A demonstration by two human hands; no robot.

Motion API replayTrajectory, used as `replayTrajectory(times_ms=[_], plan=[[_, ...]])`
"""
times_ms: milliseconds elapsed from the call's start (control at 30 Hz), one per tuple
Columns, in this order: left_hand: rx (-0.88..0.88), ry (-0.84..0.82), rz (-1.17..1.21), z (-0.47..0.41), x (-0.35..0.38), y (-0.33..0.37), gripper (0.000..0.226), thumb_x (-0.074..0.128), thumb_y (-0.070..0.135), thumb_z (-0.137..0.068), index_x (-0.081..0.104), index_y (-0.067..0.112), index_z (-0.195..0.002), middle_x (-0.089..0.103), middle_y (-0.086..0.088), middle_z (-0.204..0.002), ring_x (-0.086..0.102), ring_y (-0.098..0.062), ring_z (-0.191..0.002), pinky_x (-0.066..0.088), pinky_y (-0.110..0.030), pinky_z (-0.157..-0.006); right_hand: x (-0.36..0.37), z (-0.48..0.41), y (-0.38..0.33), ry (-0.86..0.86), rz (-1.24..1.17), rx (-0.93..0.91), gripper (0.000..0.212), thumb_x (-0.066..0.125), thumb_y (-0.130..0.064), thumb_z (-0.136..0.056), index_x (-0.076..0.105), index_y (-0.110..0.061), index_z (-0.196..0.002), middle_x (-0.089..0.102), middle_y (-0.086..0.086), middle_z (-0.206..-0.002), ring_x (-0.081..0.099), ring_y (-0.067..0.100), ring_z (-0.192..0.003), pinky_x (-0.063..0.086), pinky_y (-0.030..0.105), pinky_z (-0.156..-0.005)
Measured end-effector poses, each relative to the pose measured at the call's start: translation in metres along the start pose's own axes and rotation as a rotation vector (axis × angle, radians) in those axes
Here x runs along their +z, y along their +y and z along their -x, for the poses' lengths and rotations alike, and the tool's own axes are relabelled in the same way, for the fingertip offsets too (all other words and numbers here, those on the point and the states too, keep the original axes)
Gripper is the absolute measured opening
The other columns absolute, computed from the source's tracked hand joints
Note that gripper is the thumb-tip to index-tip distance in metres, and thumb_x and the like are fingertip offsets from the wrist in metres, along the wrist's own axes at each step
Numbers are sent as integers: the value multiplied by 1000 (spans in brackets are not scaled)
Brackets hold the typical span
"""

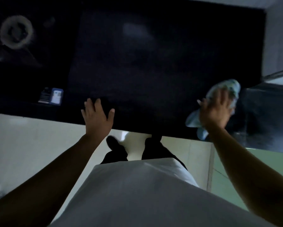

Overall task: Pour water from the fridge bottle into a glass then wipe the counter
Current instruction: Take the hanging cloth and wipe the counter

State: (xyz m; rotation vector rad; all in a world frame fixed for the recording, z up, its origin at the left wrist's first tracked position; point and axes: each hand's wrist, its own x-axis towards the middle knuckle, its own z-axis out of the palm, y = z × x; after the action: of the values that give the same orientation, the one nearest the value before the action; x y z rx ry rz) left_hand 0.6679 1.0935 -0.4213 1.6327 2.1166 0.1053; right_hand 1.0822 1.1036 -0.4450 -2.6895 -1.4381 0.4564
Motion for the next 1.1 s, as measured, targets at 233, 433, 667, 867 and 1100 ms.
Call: replayTrajectory(times_ms=[233, 433, 667, 867, 1100], plan=[[-46, -125, -75, 12, 30, 64, 74, 54, 46, -97, 23, 9, -153, 6, -29, -163, 3, -47, -152, 10, -61, -121, -50, -4, 166, 12, -25, 487, 73, 36, -53, -92, 26, -15, -153, 19, 13, -164, 14, 40, -149, 11, 68, -116], [-107, -181, -204, 9, 43, 93, 83, 51, 55, -95, 14, 10, -155, 3, -23, -165, -1, -48, -151, 12, -68, -117, -31, -8, 102, 60, -200, 594, 71, 45, -47, -92, 33, -9, -150, 27, 20, -160, 19, 46, -147, 13, 63, -117], [-30, -194, -314, 16, 41, 82, 85, 46, 61, -94, 16, 11, -157, 9, -23, -165, 6, -48, -151, 17, -68, -115, 12, 59, -80, -306, 155, -515, 79, 42, -58, -96, 15, -18, -159, 6, 13, -167, -3, 43, -152, 4, 67, -117], [52, -204, -358, 3, 20, 46, 76, 38, 71, -91, 24, 33, -155, 13, -21, -165, 9, -41, -152, 15, -71, -114, 31, 61, -112, -350, 318, -1329, 78, 58, -58, -83, 39, -24, -150, 38, 5, -158, 27, 40, -147, 24, 66, -113], [153, -291, -409, -5, 19, 22, 84, 0, 78, -86, 8, 36, -158, 2, -27, -165, 5, -46, -151, 15, -77, -108, -19, -4, 9, -46, 50, -405, 57, 51, -32, -88, 43, -22, -144, 38, 24, -154, 39, 49, -137, 43, 60, -100]])
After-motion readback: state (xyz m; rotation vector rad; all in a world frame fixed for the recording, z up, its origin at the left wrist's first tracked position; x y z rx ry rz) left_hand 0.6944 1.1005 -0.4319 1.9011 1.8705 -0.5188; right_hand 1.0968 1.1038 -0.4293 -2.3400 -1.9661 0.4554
